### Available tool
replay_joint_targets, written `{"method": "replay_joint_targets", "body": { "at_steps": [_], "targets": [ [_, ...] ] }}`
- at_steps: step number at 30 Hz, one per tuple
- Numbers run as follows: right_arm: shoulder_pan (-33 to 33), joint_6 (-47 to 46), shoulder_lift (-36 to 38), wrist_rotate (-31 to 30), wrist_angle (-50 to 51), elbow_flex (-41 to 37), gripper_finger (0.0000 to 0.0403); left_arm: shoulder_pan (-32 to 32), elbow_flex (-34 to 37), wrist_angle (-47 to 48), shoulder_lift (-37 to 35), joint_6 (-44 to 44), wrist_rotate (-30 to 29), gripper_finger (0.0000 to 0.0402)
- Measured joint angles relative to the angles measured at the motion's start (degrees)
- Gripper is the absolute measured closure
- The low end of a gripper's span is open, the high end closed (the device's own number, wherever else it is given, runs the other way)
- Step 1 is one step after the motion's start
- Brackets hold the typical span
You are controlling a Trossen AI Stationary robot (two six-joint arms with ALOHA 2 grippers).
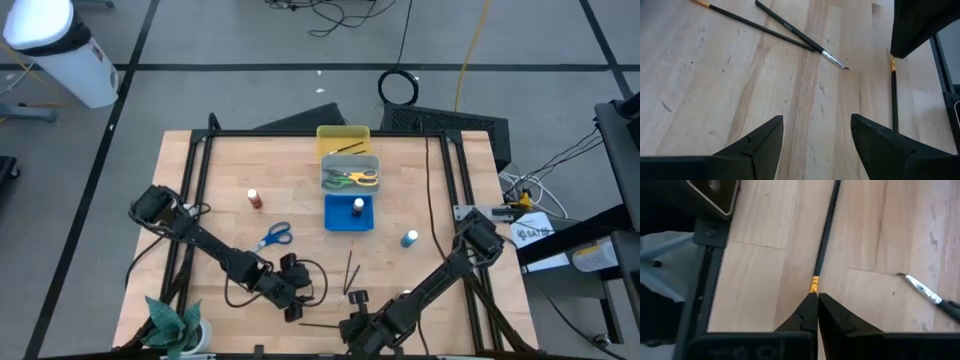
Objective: Pick & Place Paint Supplies
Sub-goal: Put the bottom gold paint brush into the yellow bin
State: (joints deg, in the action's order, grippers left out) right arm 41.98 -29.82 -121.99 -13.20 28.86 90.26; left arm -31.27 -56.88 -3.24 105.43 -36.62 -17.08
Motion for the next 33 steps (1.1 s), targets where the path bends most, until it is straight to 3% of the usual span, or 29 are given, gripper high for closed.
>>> {"method": "replay_joint_targets", "body": {
  "at_steps": [9, 20, 25, 28, 30, 33],
  "targets": [
    [0.1, -0.9, 0.0, 0.2, -1.4, -0.4, 0.0402, 0.1, 0.0, 0.1, 0.0, -1.0, -1.1, 0.0156],
    [-0.1, -3.5, 0.4, 2.7, -8.3, -7.2, 0.0402, 0.1, 0.0, 0.1, 0.0, -0.7, -0.8, 0.0156],
    [-0.4, -3.6, 0.3, 3.1, -8.0, -7.8, 0.0402, -0.5, 0.0, 0.1, -0.1, 0.0, 9.4, 0.0156],
    [-0.7, -3.6, 0.3, 4.2, -7.8, -7.8, 0.0402, -2.9, 0.0, 0.0, -0.1, -2.0, 11.9, 0.0156],
    [-0.8, -3.6, 0.2, 4.3, -7.8, -7.8, 0.0403, -4.6, 0.0, -0.5, -0.1, -2.9, 10.8, 0.0156],
    [-0.8, -3.5, 0.2, 4.3, -7.7, -7.8, 0.0403, -7.3, 0.0, -4.1, -0.1, -2.4, 4.1, 0.0156]
  ]
}}
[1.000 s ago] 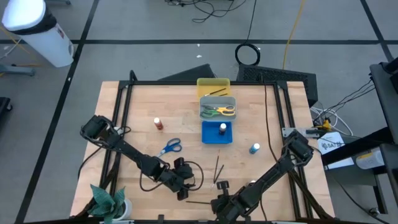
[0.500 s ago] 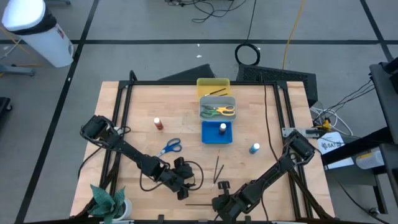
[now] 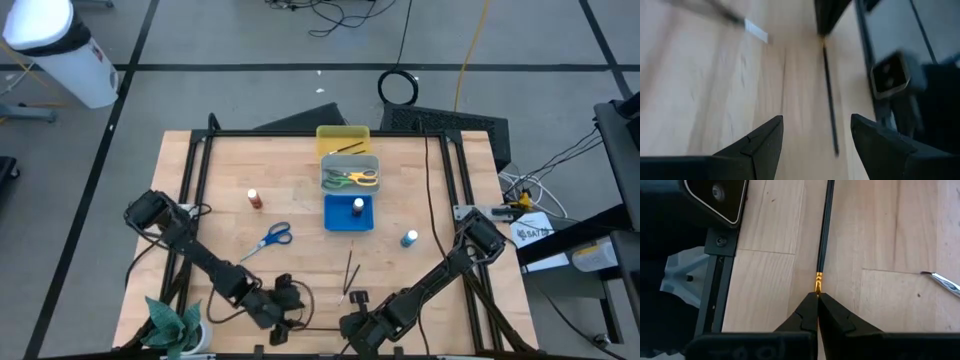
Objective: Pick & Place Paint Supplies
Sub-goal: Put the bottom gold paint brush into the yellow bin
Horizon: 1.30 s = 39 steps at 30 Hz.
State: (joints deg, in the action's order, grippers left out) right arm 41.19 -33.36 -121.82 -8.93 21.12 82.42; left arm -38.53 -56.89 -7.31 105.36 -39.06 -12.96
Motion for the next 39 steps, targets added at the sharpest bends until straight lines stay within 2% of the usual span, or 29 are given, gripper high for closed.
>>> {"method": "replay_joint_targets", "body": {
  "at_steps": [2, 4, 10, 17, 19, 22, 28, 29, 35, 39],
  "targets": [
    [-0.3, -0.1, 0.0, 0.1, 0.1, 0.0, 0.0403, -1.5, -0.5, -2.2, 0.8, 1.0, -4.3, 0.0156],
    [-0.4, -0.4, 0.0, 0.1, 0.1, 0.0, 0.0403, -2.7, -1.5, -2.7, 2.7, 1.7, -6.1, 0.0156],
    [-0.6, -0.5, 0.0, 0.2, 0.1, 0.0, 0.0403, -3.9, -7.5, -1.2, 11.0, 4.7, -5.4, 0.0156],
    [-0.6, -0.5, 0.0, 0.2, -0.1, -0.1, 0.0403, -3.9, -13.7, 9.5, 14.6, 4.2, -6.6, 0.0161],
    [-0.6, -0.5, 0.0, 0.2, 0.0, -0.1, 0.0403, -3.9, -13.9, 10.5, 14.8, 3.9, -6.9, 0.0178],
    [-0.6, -0.5, 0.0, 0.2, -0.1, -0.1, 0.0403, -3.9, -13.9, 11.5, 14.8, 2.7, -6.7, 0.0226],
    [-0.6, -0.6, 0.0, 0.2, -0.1, -0.1, 0.0403, -3.5, -13.9, 14.2, 14.7, -0.7, -5.4, 0.0367],
    [-0.6, -0.6, 0.0, 0.2, -0.1, -0.1, 0.0403, -3.3, -13.9, 14.6, 14.7, -1.2, -4.5, 0.038],
    [-0.6, -0.3, 0.3, 0.1, -0.1, -0.1, 0.0403, -3.3, -13.8, 14.7, 14.7, -2.2, -4.7, 0.0389],
    [-0.7, 2.3, 3.9, 0.3, 1.3, -0.5, 0.0402, -3.3, -13.7, 15.2, 13.2, -0.4, -6.8, 0.039]
  ]
}}
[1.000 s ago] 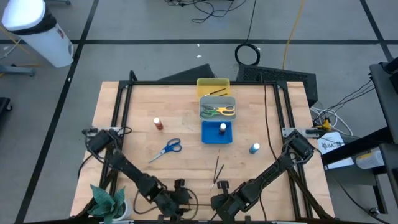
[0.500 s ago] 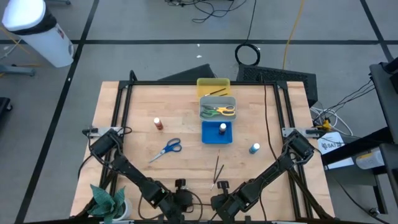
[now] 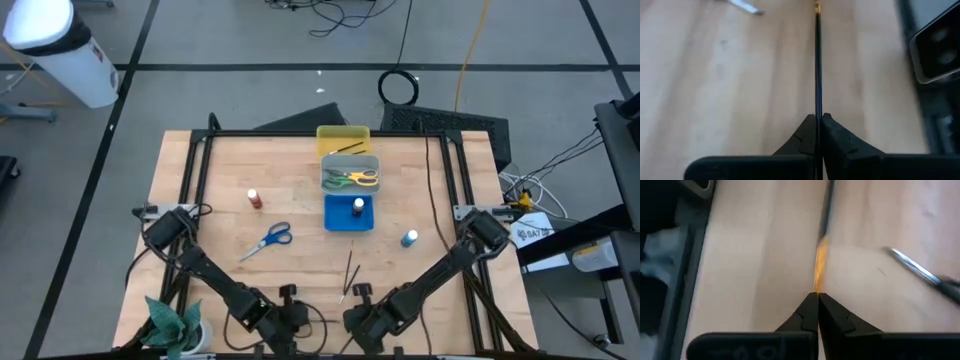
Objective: Pick & Place Paint Supplies
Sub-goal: Put the bottom gold paint brush into the yellow bin
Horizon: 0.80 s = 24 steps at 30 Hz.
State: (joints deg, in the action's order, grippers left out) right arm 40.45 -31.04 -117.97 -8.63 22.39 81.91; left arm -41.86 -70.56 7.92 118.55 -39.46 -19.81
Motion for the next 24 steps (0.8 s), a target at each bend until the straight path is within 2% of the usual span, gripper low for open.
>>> {"method": "replay_joint_targets", "body": {
  "at_steps": [4, 10, 15, 19, 24],
  "targets": [
    [1.4, 3.5, 7.9, -4.5, 1.0, 0.1, 0.0402, 0.4, 0.2, 2.6, -4.0, 3.3, -3.0, 0.039],
    [5.6, 10.6, 19.2, -18.6, 1.8, -1.5, 0.0402, 1.8, 0.1, 6.8, -12.9, 10.7, -10.4, 0.039],
    [9.3, 14.5, 28.3, -31.6, -4.4, -8.3, 0.0402, 5.3, 0.0, 10.9, -20.5, 19.6, -15.4, 0.039],
    [9.9, 18.6, 34.5, -36.4, -12.7, -16.4, 0.0403, 11.2, 0.1, 15.4, -24.3, 26.5, -15.3, 0.039],
    [8.7, 25.0, 40.9, -36.1, -26.5, -28.0, 0.0403, 22.9, 0.0, 15.5, -26.1, 34.8, -8.3, 0.039]
  ]
}}
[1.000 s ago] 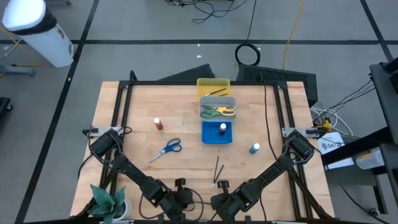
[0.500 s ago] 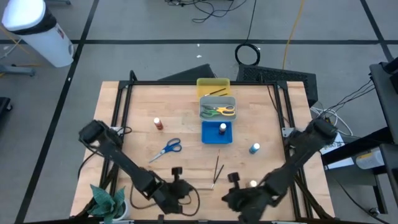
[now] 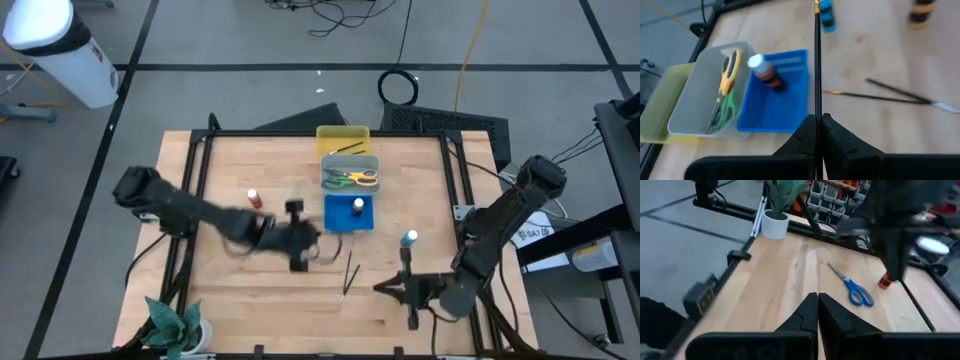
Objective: Pick & Place Paint Supplies
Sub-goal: Put the bottom gold paint brush into the yellow bin
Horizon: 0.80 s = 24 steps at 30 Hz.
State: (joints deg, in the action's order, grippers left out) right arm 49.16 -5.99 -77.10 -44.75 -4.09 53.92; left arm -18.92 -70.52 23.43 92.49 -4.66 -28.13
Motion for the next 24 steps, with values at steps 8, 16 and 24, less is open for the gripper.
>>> {"method": "replay_joint_targets", "body": {
  "at_steps": [8, 16, 24],
  "targets": [
    [-0.9, 5.3, 7.4, -0.1, -9.2, -10.7, 0.0403, 23.8, 0.0, -6.3, 0.1, 14.6, 24.4, 0.0391],
    [-4.6, 8.6, 11.4, -0.2, -9.5, -13.6, 0.0403, 45.6, 0.0, -17.1, 4.7, 14.5, 40.0, 0.0391],
    [-10.6, 14.3, 13.6, 0.0, -9.4, -13.7, 0.0403, 52.0, 0.0, -26.5, 14.7, 9.9, 47.2, 0.0386]
  ]
}}
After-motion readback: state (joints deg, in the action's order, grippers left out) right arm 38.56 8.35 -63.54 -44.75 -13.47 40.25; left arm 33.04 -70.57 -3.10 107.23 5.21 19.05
